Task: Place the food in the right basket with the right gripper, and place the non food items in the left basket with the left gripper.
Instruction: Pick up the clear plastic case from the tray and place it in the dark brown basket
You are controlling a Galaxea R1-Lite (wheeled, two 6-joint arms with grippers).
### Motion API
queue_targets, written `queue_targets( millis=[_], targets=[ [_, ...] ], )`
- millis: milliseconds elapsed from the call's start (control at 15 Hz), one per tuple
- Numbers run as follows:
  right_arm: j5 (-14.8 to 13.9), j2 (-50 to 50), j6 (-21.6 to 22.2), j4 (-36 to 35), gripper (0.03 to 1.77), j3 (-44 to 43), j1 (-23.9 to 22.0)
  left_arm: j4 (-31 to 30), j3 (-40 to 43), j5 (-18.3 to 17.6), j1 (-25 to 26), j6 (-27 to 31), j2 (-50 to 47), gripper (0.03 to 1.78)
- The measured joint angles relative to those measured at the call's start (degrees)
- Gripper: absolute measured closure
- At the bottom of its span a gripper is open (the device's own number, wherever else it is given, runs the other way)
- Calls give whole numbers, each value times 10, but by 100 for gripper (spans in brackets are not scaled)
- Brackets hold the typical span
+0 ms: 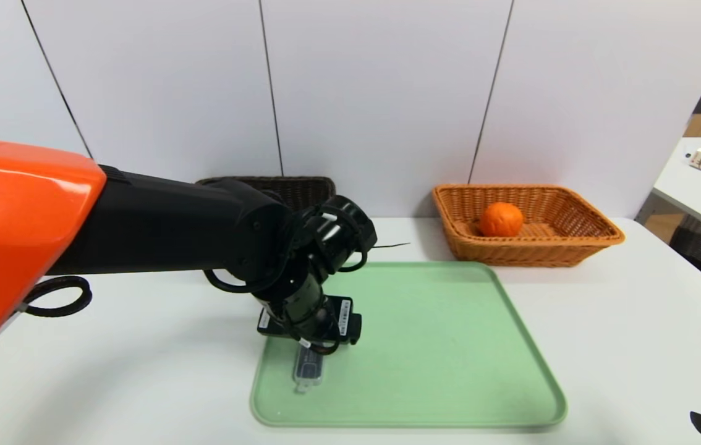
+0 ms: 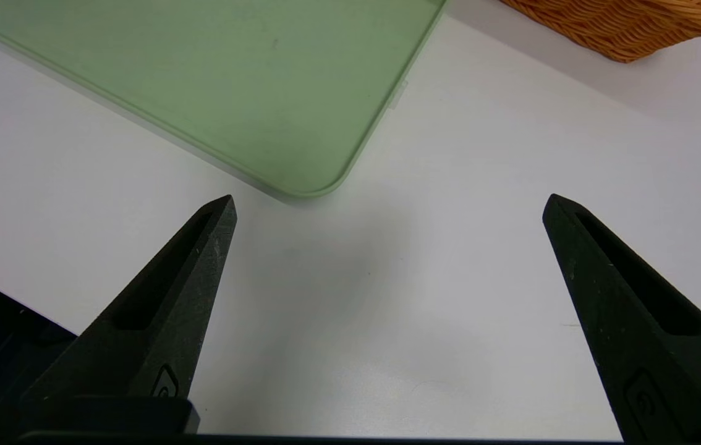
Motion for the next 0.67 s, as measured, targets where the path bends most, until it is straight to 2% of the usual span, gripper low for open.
queue_targets(
  millis=[200, 333, 533, 600, 667],
  targets=[
    [0, 1, 0, -1, 9, 0, 0, -7, 0, -4, 3, 0, 8, 12],
    [0, 2, 0, -1, 9, 0, 0, -14, 0, -30, 9, 0, 12, 12],
    [1, 4, -1, -2, 9, 0, 0, -15, 0, -38, 14, 0, 17, 12],
    [0, 5, -1, -2, 9, -1, 0, -16, 3, -36, 14, 1, 17, 21],
    [1, 6, 0, -2, 9, -2, 0, -16, 5, -33, 14, 0, 18, 38]
  ],
)
